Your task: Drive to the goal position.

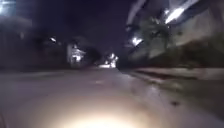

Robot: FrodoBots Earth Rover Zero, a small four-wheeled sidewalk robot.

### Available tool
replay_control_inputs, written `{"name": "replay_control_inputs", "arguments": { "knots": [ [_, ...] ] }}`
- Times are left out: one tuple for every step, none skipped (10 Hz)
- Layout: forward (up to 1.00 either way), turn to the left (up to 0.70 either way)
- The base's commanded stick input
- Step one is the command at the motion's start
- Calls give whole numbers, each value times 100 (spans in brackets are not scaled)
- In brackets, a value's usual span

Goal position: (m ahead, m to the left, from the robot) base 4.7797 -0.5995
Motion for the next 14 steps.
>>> {"name": "replay_control_inputs", "arguments": {
  "knots": [
    [70,0],
    [70,0],
    [70,0],
    [70,0],
    [70,0],
    [70,0],
    [70,0],
    [70,0],
    [70,0],
    [70,0],
    [70,0],
    [70,0],
    [70,0],
    [70,0]
  ]
}}
